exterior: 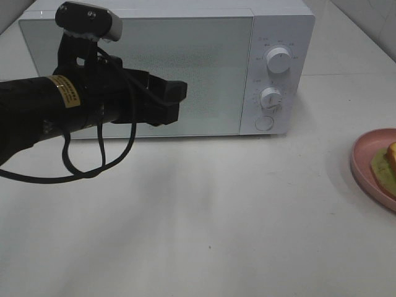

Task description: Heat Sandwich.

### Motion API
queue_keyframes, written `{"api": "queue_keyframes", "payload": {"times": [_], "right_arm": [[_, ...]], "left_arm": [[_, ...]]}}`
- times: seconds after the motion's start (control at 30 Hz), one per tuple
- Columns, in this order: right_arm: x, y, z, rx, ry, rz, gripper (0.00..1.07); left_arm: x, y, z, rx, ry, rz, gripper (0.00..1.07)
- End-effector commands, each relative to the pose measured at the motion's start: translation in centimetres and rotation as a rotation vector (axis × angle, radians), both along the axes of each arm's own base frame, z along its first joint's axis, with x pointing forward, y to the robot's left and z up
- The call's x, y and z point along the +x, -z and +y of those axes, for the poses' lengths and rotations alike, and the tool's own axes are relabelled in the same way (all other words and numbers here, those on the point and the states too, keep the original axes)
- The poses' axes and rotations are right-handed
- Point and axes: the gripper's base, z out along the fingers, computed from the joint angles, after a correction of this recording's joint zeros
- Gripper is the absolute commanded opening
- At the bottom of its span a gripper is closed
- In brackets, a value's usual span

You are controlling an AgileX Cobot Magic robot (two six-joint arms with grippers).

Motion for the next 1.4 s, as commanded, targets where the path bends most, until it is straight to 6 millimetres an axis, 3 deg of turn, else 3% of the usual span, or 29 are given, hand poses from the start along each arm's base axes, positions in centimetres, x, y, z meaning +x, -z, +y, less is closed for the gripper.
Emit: {"api": "queue_keyframes", "payload": {"times": [0.03,0.17,0.43,0.6,1.0,1.4], "right_arm": [[-0.4,0.0,0.0,0.001,0.006,-0.035,0.75],[-0.4,0.0,0.0,0.001,0.006,-0.035,0.75],[-0.4,0.0,0.0,0.001,0.006,-0.035,0.75],[-0.4,0.0,0.0,0.004,0.007,-0.035,0.75],[-0.4,0.0,0.0,0.004,0.007,-0.035,0.75],[-0.4,0.0,0.0,0.004,0.007,-0.035,0.75]], "left_arm": [[-0.8,-0.3,0.6,0.039,-0.015,0.074,1.02],[-2.2,-0.5,1.9,0.191,-0.014,0.221,1.01],[-3.5,-1.2,3.1,0.312,0.002,0.275,1.00],[-4.7,-1.1,4.4,0.417,-0.023,0.425,1.00],[-2.5,-3.3,8.2,0.475,-0.201,0.654,1.00],[-2.2,-2.7,14.1,0.532,-0.332,0.905,1.00]]}}
